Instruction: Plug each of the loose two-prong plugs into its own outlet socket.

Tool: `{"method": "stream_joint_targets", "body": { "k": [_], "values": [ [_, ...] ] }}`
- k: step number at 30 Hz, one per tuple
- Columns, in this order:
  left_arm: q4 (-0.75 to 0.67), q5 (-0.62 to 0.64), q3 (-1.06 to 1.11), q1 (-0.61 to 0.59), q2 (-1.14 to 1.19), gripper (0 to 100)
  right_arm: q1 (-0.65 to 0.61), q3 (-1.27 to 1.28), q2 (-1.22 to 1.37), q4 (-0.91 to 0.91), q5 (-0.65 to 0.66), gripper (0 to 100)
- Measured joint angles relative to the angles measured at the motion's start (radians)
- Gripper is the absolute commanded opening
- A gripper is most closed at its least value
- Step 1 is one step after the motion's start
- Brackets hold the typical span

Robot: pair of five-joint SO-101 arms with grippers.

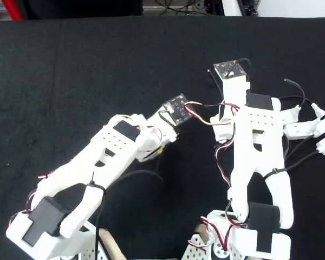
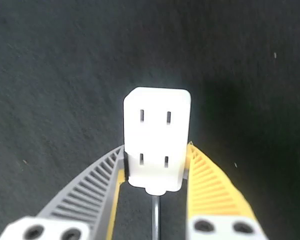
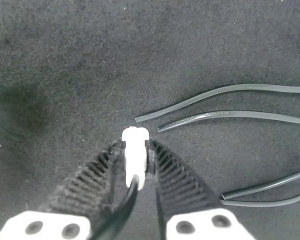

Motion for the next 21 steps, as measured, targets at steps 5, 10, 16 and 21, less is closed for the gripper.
{"method": "stream_joint_targets", "body": {
  "k": [5,10,16,21],
  "values": [
    [-0.049,0.008,0.014,0.002,0.0,14,0.0,0.0,0.0,0.0,0.0,1.3],
    [-0.081,0.008,0.044,0.002,0.0,17,0.0,0.0,0.0,0.0,0.0,1.3],
    [-0.092,0.008,0.066,0.002,0.0,22,0.0,0.0,0.0,0.0,0.0,1.3],
    [-0.092,0.008,0.066,0.002,0.0,23,0.0,0.0,0.0,0.0,0.0,1.3]
  ]
}}
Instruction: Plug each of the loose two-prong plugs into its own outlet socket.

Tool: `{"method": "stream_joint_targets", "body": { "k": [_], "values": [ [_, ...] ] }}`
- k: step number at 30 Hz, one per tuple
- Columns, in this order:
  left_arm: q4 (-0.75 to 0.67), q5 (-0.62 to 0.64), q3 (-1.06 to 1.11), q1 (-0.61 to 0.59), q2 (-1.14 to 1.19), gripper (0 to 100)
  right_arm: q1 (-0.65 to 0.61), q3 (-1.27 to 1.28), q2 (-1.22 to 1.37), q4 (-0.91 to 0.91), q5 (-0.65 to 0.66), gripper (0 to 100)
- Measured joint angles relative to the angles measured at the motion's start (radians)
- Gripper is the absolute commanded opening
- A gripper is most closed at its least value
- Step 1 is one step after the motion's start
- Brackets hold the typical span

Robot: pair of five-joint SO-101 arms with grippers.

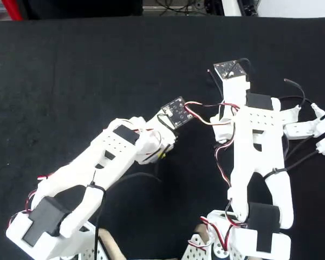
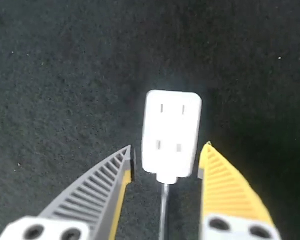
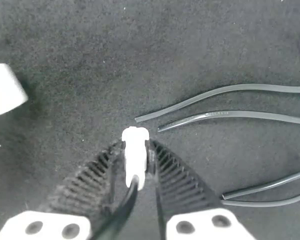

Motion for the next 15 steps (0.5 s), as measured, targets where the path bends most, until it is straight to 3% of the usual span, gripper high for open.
{"method": "stream_joint_targets", "body": {
  "k": [9,15],
  "values": [
    [0.009,0.0,0.0,0.0,0.0,23,0.0,0.0,0.0,0.0,0.0,1.3],
    [0.187,0.055,0.0,-0.015,-0.178,23,-0.023,0.0,0.0,0.026,0.017,1.2]
  ]
}}
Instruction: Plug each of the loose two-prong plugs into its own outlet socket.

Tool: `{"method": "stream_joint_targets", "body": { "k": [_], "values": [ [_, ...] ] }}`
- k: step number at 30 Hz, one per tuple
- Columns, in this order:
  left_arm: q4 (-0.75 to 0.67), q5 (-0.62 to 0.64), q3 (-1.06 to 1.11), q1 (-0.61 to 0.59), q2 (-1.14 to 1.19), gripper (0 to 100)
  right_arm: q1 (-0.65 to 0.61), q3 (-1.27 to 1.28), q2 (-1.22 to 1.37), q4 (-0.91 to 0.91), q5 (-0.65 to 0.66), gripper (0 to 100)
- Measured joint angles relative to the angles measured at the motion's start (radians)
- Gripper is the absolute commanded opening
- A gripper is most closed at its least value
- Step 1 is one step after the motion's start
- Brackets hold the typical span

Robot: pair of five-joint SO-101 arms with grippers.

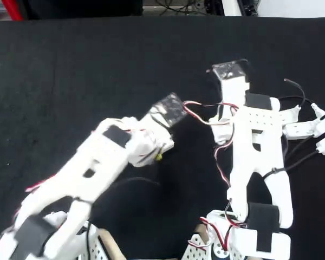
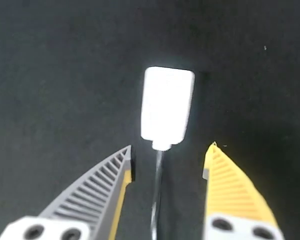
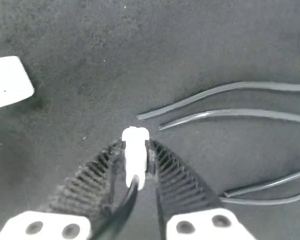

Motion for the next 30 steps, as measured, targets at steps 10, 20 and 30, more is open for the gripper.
{"method": "stream_joint_targets", "body": {
  "k": [10,20,30],
  "values": [
    [0.063,0.028,0.328,-0.311,-0.582,23,-0.15,0.063,-0.052,0.023,0.15,1.2],
    [0.072,0.028,0.783,-0.592,-1.204,23,-0.356,0.328,-0.404,-0.077,0.11,1.2],
    [0.074,0.028,0.98,-0.713,-1.436,23,-0.511,0.414,-0.393,-0.324,-0.097,1.2]
  ]
}}
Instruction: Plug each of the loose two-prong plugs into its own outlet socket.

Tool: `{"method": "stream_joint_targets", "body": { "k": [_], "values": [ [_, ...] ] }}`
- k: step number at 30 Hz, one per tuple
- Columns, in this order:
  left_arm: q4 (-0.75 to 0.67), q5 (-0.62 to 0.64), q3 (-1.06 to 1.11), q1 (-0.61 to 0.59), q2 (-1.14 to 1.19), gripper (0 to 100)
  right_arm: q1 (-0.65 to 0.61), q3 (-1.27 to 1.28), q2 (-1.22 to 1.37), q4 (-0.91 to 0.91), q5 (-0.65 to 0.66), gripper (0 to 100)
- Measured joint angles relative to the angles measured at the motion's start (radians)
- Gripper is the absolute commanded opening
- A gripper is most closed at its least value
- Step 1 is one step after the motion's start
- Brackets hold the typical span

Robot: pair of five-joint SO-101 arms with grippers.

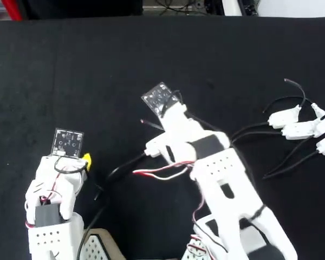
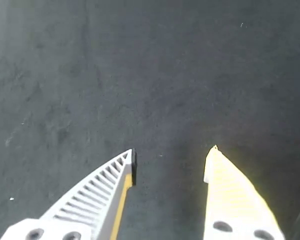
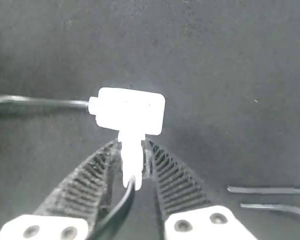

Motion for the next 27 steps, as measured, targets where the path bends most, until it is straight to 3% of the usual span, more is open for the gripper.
{"method": "stream_joint_targets", "body": {
  "k": [7,17,27],
  "values": [
    [0.0,0.0,0.005,-0.081,0.0,23,-0.003,0.002,0.157,-0.092,-0.021,1.2],
    [0.0,0.0,0.005,-0.094,0.0,23,-0.002,0.002,0.178,-0.143,-0.021,1.2],
    [0.0,0.0,0.005,-0.097,0.0,23,0.095,0.002,0.18,-0.199,-0.023,1.2]
  ]
}}
